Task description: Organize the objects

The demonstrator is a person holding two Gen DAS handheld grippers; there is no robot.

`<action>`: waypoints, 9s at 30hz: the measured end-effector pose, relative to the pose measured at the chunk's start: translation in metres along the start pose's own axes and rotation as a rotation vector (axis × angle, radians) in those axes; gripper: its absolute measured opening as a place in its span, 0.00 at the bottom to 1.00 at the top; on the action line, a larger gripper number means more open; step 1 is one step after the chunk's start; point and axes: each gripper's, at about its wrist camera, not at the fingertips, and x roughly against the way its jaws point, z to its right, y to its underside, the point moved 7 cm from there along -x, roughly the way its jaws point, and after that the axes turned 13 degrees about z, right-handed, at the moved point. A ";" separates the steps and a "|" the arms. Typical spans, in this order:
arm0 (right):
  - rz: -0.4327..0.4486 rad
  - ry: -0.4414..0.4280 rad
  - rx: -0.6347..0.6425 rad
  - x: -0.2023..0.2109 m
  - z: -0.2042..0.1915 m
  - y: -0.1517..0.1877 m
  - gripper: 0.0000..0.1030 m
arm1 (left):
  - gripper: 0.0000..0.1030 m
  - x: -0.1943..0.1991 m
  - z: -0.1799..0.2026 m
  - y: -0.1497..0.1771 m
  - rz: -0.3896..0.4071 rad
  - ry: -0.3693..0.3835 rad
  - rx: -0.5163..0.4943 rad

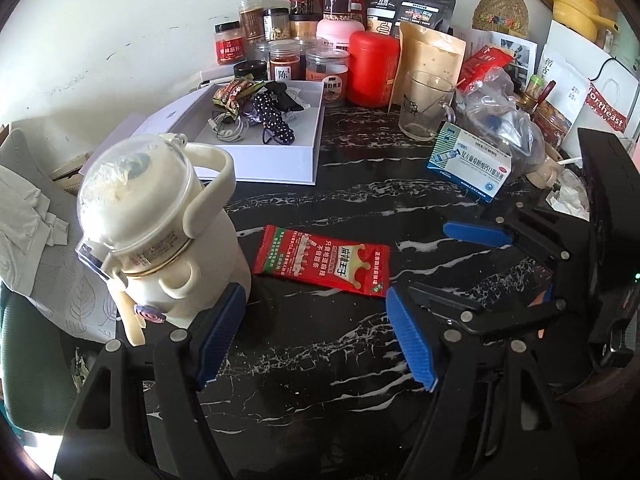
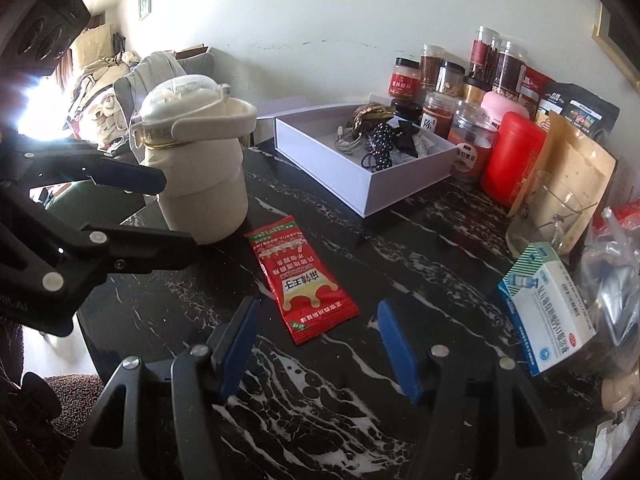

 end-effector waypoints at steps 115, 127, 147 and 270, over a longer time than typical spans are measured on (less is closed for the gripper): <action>-0.087 0.096 -0.012 -0.008 0.051 0.073 0.66 | 0.72 -0.131 0.079 0.029 -0.162 0.431 -0.205; -0.123 -0.074 0.168 -0.034 0.050 0.062 0.77 | 0.72 -0.135 0.065 0.023 -0.167 0.422 -0.155; -0.072 -0.078 0.068 -0.024 0.037 0.055 0.04 | 0.73 -0.144 0.055 0.013 -0.187 0.476 -0.037; 0.149 -0.096 0.265 -0.142 0.107 -0.225 0.42 | 0.43 -0.202 -0.101 -0.261 0.056 0.266 -0.191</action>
